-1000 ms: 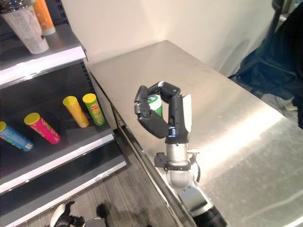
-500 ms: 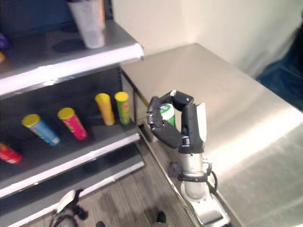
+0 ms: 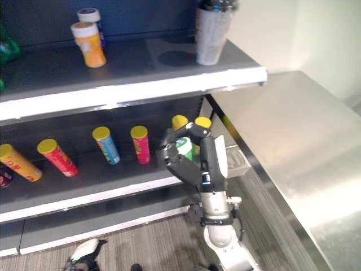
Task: Put the goods on the table back onto the shelves and tidy them up.
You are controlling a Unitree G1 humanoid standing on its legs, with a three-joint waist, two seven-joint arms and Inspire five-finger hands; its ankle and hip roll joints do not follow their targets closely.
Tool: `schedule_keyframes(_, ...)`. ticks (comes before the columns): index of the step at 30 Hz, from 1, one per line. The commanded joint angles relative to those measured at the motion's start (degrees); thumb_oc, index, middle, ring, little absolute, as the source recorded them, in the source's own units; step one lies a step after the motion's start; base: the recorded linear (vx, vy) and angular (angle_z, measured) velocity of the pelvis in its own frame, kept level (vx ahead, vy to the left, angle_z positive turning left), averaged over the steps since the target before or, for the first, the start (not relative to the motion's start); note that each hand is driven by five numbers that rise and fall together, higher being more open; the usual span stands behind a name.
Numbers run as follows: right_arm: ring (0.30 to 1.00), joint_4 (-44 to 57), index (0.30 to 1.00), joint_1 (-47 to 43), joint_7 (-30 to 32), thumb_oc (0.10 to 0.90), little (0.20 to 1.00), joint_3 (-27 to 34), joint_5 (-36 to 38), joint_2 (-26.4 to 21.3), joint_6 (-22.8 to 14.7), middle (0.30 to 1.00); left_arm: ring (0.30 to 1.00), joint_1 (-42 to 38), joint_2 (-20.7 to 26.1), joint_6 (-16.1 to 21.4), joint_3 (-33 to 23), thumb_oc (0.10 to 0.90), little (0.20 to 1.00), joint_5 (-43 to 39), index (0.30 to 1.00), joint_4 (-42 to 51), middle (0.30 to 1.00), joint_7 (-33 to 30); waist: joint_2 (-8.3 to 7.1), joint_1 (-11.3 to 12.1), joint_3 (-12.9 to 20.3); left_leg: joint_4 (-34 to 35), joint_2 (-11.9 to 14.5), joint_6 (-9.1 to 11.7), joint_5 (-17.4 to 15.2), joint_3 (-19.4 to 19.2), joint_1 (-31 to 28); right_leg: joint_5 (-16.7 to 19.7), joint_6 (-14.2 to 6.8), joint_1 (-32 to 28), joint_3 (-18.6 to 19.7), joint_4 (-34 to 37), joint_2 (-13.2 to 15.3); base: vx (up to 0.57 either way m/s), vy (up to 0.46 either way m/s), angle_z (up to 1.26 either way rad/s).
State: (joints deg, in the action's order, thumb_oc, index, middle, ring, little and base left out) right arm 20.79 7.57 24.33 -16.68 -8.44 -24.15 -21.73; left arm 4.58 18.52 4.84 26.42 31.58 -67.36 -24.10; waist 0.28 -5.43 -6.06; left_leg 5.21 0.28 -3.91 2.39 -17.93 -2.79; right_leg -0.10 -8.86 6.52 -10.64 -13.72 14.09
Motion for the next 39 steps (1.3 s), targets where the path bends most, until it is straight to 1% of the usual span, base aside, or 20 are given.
schedule_keyframes(1,0.3,6.59,0.3,-7.2,1.17,0.4,0.3,1.84,1.56,-0.76,-6.48,0.3,0.9,-3.11,-4.9,2.65,-0.34,0.8,0.9,-0.74,0.9,-1.04,0.9,-0.51,-0.3,-1.31,1.2,-0.21,2.02,4.3,-8.07,-2.7,-3.18,3.35,0.44,-1.62,-4.3,6.87,-4.8,-0.03,0.099,-0.05)
schedule_keyframes(2,0.3,6.56,0.3,-7.21,1.16,0.4,0.3,1.82,1.58,-0.78,-6.52,0.3,0.9,-3.12,-4.93,2.66,-0.35,0.8,0.9,-0.75,0.9,-1.08,0.9,-0.52,-0.27,-1.32,1.23,-0.21,2.06,4.34,-8.1,-2.71,-3.16,3.23,0.48,-1.56,-4.31,6.76,-4.83,0.0,0.098,-0.39)
schedule_keyframes(3,0.3,6.1,0.3,-6.65,0.66,0.4,0.3,1.72,2.24,-1.36,-7.14,0.3,0.9,-3.51,-5.51,2.53,-0.52,0.8,0.9,-1.44,0.9,-1.75,0.9,-0.23,-1.03,-1.97,1.78,-0.21,1.38,4.25,-8.27,-3.05,-3.04,1.78,1.2,-1.11,-2.84,7.23,-8.88,0.02,0.05,-0.43)
schedule_keyframes(4,0.3,6.08,0.3,-6.65,0.65,0.4,0.3,1.73,2.27,-1.39,-7.16,0.3,0.9,-3.52,-5.55,2.54,-0.52,0.8,0.9,-1.44,0.9,-1.78,0.9,-0.24,-0.98,-1.93,1.79,-0.21,1.42,4.28,-8.31,-3.09,-3.06,1.77,1.22,-1.12,-2.81,7.24,-8.93,0.07,0.103,-0.35)
schedule_keyframes(5,0.3,6.0,0.3,-5.68,0.94,0.4,0.3,2.78,2.27,-2.24,-7.21,0.3,0.9,-4.19,-6.0,2.98,0.76,0.8,0.9,-0.76,0.9,-1.57,0.9,0.36,-1.72,-2.92,1.94,-0.21,0.64,4.04,-8.8,-2.28,-3.59,1.37,1.41,-0.75,0.91,8.18,-10.84,0.1,0.07,-0.19)
schedule_keyframes(7,0.3,6.13,0.3,-5.6,0.37,0.4,0.3,3.77,2.5,-2.9,-6.91,0.3,0.9,-4.98,-5.92,3.49,2.19,0.8,0.9,0.15,0.9,-0.79,0.9,0.75,-1.68,-3.68,2.07,-0.21,0.02,3.74,-9.36,-1.55,-4.34,2.0,1.87,-1.13,2.92,8.94,-11.82,0.12,0.044,-0.01)
schedule_keyframes(9,0.3,6.27,0.3,-5.43,0.11,0.4,0.3,4.18,2.75,-3.06,-7.15,0.3,0.9,-5.02,-5.8,4.1,3.15,0.8,0.9,0.69,0.9,0.53,0.9,0.95,-1.36,-3.85,2.71,-0.21,-0.06,3.71,-10.01,-1.68,-5.46,2.05,2.15,-2.46,2.58,10.46,-11.53,0.16,-0.023,0.24)
schedule_keyframes(11,0.3,6.37,0.3,-5.92,0.36,0.4,0.3,3.8,3.37,-3.1,-7.98,0.3,0.9,-5.18,-5.79,4.47,3.72,0.8,0.9,0.22,0.9,1.36,0.9,0.65,-1.04,-3.89,2.55,-4.28,0.5,4.52,-11.41,-1.99,-5.29,2.02,2.54,-3.5,2.56,11.76,-11.69,0.12,-0.052,0.07)
schedule_keyframes(12,0.3,6.47,0.3,-6.41,0.73,0.4,0.3,3.66,3.31,-3.22,-8.11,0.3,0.9,-5.83,-5.72,4.49,4.08,0.8,0.9,-0.12,0.9,1.69,0.9,0.17,-1.34,-3.54,1.72,-9.86,1.27,5.94,-11.55,-2.44,-2.81,1.97,2.96,-4.67,2.24,12.7,-11.18,-0.02,-0.069,0.06)
schedule_keyframes(14,0.3,6.19,0.3,-8.09,0.54,0.4,0.3,2.56,3.7,-3.45,-8.01,0.3,0.9,-7.0,-5.05,4.18,4.31,0.8,0.9,-0.07,0.9,2.94,0.9,-1.01,-1.99,-2.41,-0.26,-23.54,4.31,8.92,-10.12,-2.14,3.64,2.15,4.4,-6.11,1.91,14.11,-10.63,-0.03,-0.09,0.21)
schedule_keyframes(16,0.3,6.15,0.3,-8.37,0.46,0.4,0.3,1.77,3.86,-3.69,-8.13,0.3,0.9,-7.15,-4.9,3.63,3.97,0.8,0.9,0.25,0.9,3.14,0.9,-1.9,-2.18,-1.3,-0.86,-30.62,7.35,10.23,-8.94,-0.95,7.32,1.86,5.12,-8.21,1.36,16.11,-10.75,0.03,-0.038,0.27)
schedule_keyframes(18,0.3,6.15,0.3,-8.34,0.53,0.4,0.3,0.86,3.61,-4.01,-8.26,0.3,0.9,-7.01,-4.83,3.41,3.74,0.8,0.9,0.67,0.9,3.32,0.9,-2.33,-2.82,-0.99,-0.53,-29.24,11.41,10.29,-8.48,-1.61,8.02,2.03,4.31,-8.99,0.95,17.1,-8.82,0.1,0.071,0.09)
schedule_keyframes(19,0.3,5.98,0.3,-8.49,0.25,0.4,0.3,0.35,3.88,-4.07,-8.28,0.3,0.9,-6.79,-4.66,3.44,3.23,0.8,0.9,0.19,0.9,3.48,0.9,-2.4,-2.78,-0.74,-0.35,-26.27,13.15,10.08,-8.94,-2.09,7.09,1.74,3.78,-9.28,1.08,17.31,-8.15,0.17,0.215,0.03)
schedule_keyframes(20,0.3,5.55,0.3,-8.97,-0.06,0.4,0.3,-1.05,4.61,-3.6,-8.37,0.3,0.9,-6.43,-4.84,3.69,2.41,0.8,0.9,-0.76,0.9,2.19,0.9,-3.1,-2.75,-0.33,0.24,-19.85,15.59,10.15,-6.62,-1.28,5.96,1.26,2.84,-8.69,1.49,17.01,-6.86,0.17,0.287,-0.06)
schedule_keyframes(22,0.3,4.86,0.3,-9.84,-0.45,0.4,0.3,-2.67,5.54,-3.33,-8.32,0.3,0.9,-6.42,-5.37,3.51,2.55,0.8,0.9,-1.17,0.9,0.76,0.9,-3.52,-1.73,0.19,0.73,-9.23,17.55,11.62,-0.59,2.56,5.37,0.6,2.04,-8.56,3.18,17.21,-6.23,0.14,0.275,-0.22)
schedule_keyframes(25,0.3,4.36,0.3,-9.96,-1.19,0.4,0.3,-3.47,5.98,-3.54,-8.22,0.3,0.9,-6.79,-5.94,3.52,4.04,0.8,0.9,0.12,0.9,0.19,0.9,-3.22,-0.4,-0.23,1.4,-3.08,18.92,12.75,2.1,4.39,4.7,0.14,1.31,-9.0,4.08,17.73,-5.32,0.17,0.314,-0.48)
schedule_keyframes(26,0.3,5.08,0.3,-8.74,-2.43,0.4,0.3,-3.46,5.56,-3.9,-7.72,0.3,0.9,-6.58,-6.46,4.01,6.84,0.8,0.9,3.25,0.9,0.54,0.9,-1.9,1.86,-1.52,2.51,-0.21,17.2,13.53,1.82,3.17,2.85,1.75,0.15,-9.0,4.3,18.24,-3.43,0.29,0.652,-0.56)
schedule_keyframes(27,0.3,5.29,0.3,-8.44,-2.19,0.4,0.3,-4.01,4.13,-3.52,-7.08,0.3,0.9,-6.8,-5.95,3.97,6.67,0.8,0.9,3.36,0.9,0.59,0.9,-1.59,2.21,-1.98,3.17,-0.21,14.73,12.79,0.29,2.29,2.17,3.34,-0.94,-8.14,5.16,18.47,-1.44,0.25,0.643,-0.32)
schedule_keyframes(32,0.3,5.62,0.3,-8.43,-1.23,0.4,0.3,-4.14,1.51,-2.36,-5.43,0.3,0.9,-7.54,-5.49,2.61,3.34,0.8,0.9,1.19,0.9,-1.17,0.9,-2.21,0.2,-1.62,3.08,-0.21,9.85,10.3,-2.5,-0.31,0.52,6.92,-3.1,-5.98,7.76,18.46,2.93,0.05,0.247,-0.29)
schedule_keyframes(39,0.3,7.96,0.3,-4.84,-2.36,0.4,0.3,-2.48,1.15,-3.37,-4.87,0.3,0.9,-7.29,-5.28,3.55,4.84,0.8,0.9,2.38,0.9,1.6,0.9,-0.61,-1.43,-2.06,4.06,-0.21,8.56,9.27,-4.04,-2.53,-1.0,8.7,-4.47,-4.84,9.13,18.72,3.96,0.03,0.035,0.16)
